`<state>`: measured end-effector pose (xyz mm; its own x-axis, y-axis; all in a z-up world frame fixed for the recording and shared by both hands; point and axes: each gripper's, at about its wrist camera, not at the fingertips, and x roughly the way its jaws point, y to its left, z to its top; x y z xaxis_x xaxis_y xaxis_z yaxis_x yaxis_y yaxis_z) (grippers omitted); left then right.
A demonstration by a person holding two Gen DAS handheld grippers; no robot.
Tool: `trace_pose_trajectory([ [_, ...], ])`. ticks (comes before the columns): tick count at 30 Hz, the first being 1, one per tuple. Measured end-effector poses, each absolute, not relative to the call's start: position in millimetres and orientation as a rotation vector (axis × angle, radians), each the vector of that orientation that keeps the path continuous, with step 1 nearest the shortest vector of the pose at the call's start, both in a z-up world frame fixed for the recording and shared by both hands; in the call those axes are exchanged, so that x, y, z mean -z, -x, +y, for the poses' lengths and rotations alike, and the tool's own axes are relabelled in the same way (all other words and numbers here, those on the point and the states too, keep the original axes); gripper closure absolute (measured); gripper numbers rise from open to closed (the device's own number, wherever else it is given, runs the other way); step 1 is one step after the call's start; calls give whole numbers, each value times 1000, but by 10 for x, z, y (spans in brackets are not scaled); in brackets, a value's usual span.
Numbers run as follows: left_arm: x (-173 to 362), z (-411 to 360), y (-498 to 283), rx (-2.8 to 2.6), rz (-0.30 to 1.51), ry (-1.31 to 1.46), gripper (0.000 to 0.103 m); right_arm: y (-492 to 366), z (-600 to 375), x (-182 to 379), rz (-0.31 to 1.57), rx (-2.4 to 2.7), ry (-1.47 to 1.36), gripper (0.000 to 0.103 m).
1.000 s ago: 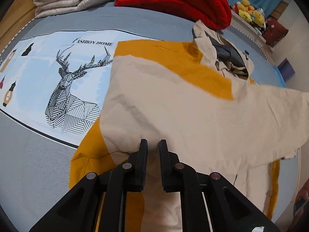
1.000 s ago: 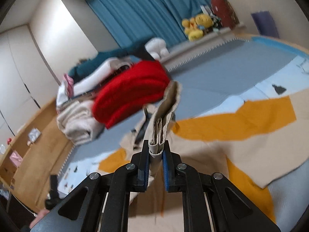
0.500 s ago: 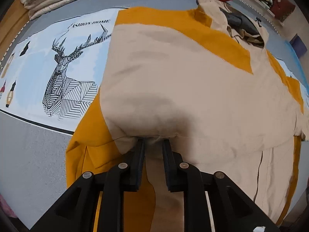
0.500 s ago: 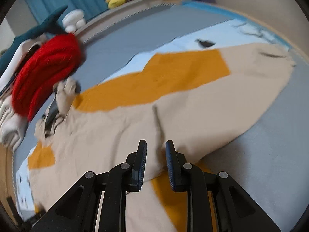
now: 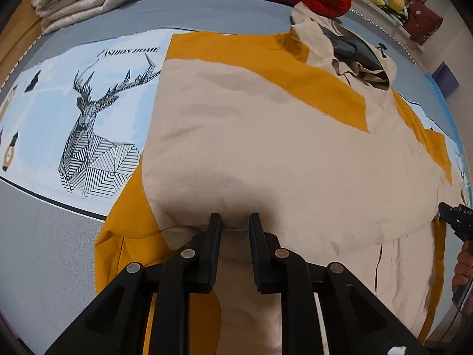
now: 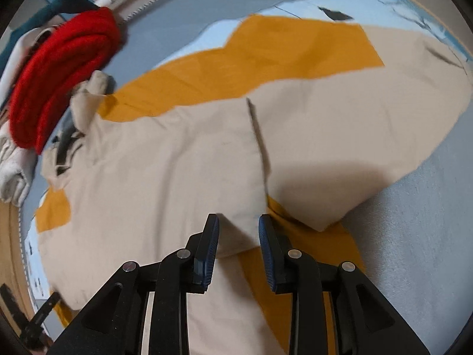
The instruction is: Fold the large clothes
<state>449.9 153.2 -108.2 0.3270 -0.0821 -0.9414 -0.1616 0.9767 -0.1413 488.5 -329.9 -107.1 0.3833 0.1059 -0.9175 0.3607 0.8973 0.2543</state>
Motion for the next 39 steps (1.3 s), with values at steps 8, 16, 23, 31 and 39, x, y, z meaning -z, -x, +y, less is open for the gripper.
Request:
trace_pose_trajectory([
  [8, 1259, 1580, -4486, -103, 1320, 234, 86, -4880, -3341, 1061, 1174, 172, -441, 75],
  [16, 901, 1357, -4389, -45, 1190, 236, 86, -4757, -3262, 370, 873, 167, -295, 75],
  [23, 675, 1277, -4205, -21, 1136, 264, 86, -4590, -3345, 146, 876, 169, -218, 75],
  [31, 614, 1101, -4040, 15, 1133, 232, 86, -4315, -3645, 34, 836, 288, 9, 74],
  [39, 647, 1000, -4045, 26, 1141, 206, 86, -4306, -4125, 136, 901, 326, 51, 75],
])
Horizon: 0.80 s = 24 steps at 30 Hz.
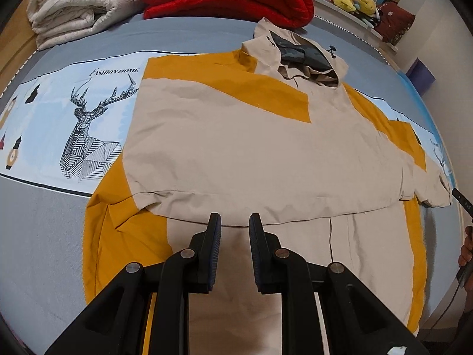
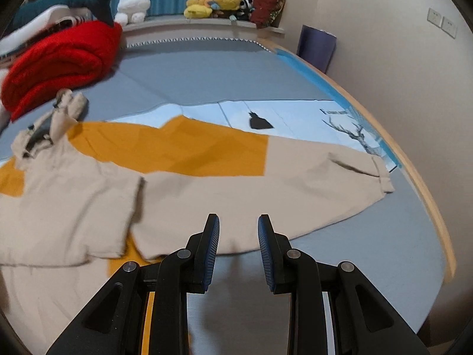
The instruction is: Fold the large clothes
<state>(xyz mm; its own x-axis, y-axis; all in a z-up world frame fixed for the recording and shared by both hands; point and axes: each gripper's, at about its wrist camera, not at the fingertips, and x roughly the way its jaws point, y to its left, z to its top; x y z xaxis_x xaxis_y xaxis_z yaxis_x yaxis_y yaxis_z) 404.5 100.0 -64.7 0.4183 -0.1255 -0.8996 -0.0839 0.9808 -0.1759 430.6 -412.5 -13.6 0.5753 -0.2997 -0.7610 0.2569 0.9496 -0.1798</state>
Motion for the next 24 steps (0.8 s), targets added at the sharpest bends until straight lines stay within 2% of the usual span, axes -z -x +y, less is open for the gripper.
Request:
trace_pose_trajectory([
  [10, 721, 902, -4151, 40, 1153, 190, 86, -4390, -4678, 241, 905, 391, 50, 73],
  [12, 741, 886, -4172, 42, 1157, 186, 86, -4412, -4791, 264, 897, 389, 38, 64],
  [14, 754, 873, -4198, 45, 1161, 182, 86, -4424, -4931, 287, 873, 412, 59, 51],
  [15, 758, 868, -4211, 46, 1161, 180, 86, -4426, -4989, 295, 861, 425, 74, 48],
  [24, 815, 854, -4329, 49, 1171, 166, 86, -4442, -5837, 510, 839, 526, -160, 47],
])
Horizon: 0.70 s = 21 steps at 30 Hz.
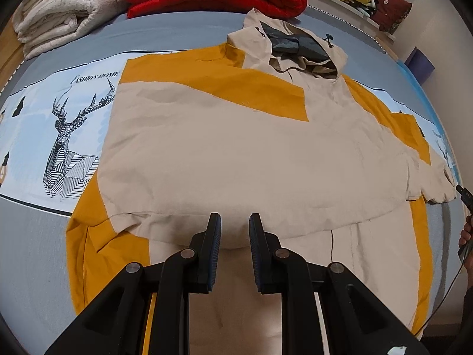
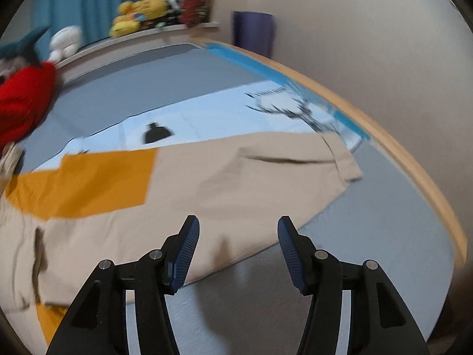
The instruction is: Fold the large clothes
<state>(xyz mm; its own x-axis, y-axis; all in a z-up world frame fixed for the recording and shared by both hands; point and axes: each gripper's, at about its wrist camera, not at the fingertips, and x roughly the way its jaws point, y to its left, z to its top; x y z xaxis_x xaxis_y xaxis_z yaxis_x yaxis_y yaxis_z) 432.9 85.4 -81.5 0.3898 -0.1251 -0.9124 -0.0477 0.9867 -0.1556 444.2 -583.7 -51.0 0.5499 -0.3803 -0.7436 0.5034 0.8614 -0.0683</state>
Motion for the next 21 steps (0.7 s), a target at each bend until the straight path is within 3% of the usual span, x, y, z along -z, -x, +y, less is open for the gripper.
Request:
trace_pose_trajectory([
  [21, 872, 869, -4393, 50, 1180, 168, 86, -4420, -6621, 1169, 833, 596, -602, 47],
])
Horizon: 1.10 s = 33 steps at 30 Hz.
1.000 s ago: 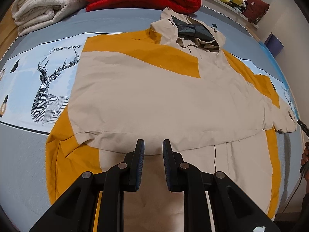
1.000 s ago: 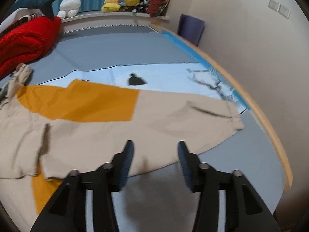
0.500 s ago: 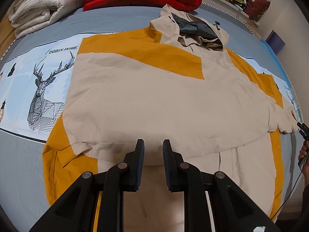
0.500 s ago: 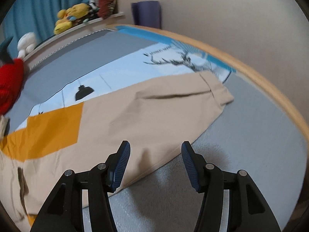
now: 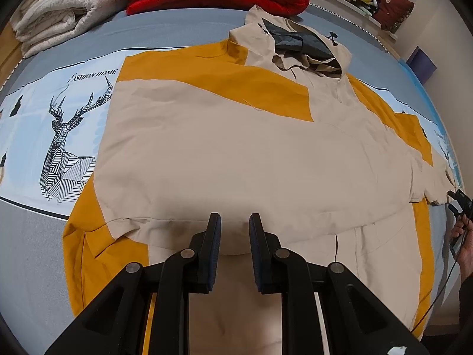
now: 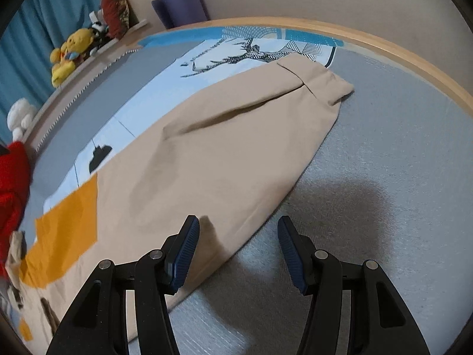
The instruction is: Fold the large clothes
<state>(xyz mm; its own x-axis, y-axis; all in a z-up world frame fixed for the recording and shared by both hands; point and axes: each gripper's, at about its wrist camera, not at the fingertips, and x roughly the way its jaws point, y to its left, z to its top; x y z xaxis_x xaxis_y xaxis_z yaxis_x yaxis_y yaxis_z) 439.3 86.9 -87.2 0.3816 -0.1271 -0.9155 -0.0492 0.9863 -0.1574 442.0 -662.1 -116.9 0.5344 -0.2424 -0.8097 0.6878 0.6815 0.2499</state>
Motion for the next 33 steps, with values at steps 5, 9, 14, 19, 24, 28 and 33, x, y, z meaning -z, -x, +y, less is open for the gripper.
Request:
trace_pose_trajectory([
  [5, 865, 871, -4385, 50, 1178, 175, 86, -4427, -6644, 1198, 787, 593, -645, 91],
  [9, 848, 887, -4381, 54, 1177, 178, 86, -4467, -6560, 1064, 745, 608, -610, 99],
  [14, 782, 960, -4362, 51, 1164, 200, 86, -4613, -6206, 635, 694, 622, -431, 100],
  [19, 701, 1074, -4315, 35, 1149, 225, 86, -4778, -5488, 44, 607, 507, -262, 101],
  [24, 564, 1181, -4217, 29, 1123, 273, 86, -4819, -4466, -400, 545, 294, -156, 101],
  [28, 455, 1292, -4108, 26, 1100, 306, 86, -4751, -3425, -566, 557, 47, -115, 101],
  [33, 381, 1423, -3984, 23, 1092, 327, 86, -4586, -2353, -451, 626, -217, -91, 101],
])
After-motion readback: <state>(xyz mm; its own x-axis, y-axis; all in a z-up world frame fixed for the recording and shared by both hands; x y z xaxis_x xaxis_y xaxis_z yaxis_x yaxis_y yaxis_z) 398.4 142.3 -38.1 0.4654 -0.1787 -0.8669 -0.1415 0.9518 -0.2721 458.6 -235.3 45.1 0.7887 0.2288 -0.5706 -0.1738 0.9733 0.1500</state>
